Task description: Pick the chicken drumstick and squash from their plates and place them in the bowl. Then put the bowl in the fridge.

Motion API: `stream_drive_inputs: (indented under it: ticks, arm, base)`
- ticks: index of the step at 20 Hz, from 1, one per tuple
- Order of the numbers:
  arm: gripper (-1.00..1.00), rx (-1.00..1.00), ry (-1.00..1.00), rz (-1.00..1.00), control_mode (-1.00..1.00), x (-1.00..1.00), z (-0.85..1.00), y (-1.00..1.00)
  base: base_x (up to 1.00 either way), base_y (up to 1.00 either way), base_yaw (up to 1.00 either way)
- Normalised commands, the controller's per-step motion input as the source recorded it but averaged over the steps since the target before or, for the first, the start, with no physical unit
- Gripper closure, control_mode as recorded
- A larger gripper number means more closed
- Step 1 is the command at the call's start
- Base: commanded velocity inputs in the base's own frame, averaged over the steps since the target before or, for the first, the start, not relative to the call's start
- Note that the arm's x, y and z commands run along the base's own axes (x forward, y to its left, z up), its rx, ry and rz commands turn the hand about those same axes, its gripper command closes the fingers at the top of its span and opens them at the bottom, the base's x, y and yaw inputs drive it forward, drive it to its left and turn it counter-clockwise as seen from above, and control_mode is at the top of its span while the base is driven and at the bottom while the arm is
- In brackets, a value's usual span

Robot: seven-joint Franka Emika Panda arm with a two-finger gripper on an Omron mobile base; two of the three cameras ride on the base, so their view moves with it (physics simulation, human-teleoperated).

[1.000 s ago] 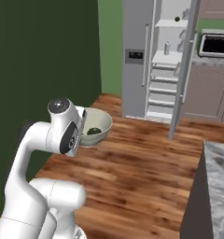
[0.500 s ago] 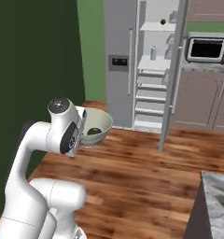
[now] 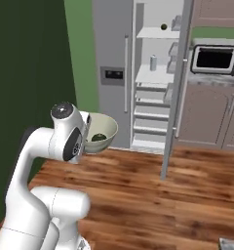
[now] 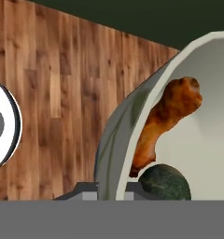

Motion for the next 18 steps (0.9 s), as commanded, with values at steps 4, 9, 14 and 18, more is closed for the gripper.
stream_drive_inputs:
  ticks: [4,9,14,18]
  arm:
    - [1.00,0.00,0.00,0.00,1.00,0.00,0.00,0.00]
    - [1.00,0.00,0.00,0.00,1.00,0.00,0.00,0.00]
    - [1.00,0.00,0.00,0.00,1.00,0.00,0.00,0.00]
    - [1.00,0.00,0.00,0.00,1.00,0.00,0.00,0.00]
  base:
    - [0.94,0.19,-0.07]
    - [0.94,0.17,-0.06]
    - [0.94,0.13,-0.08]
    - [0.87,0.01,-0.09]
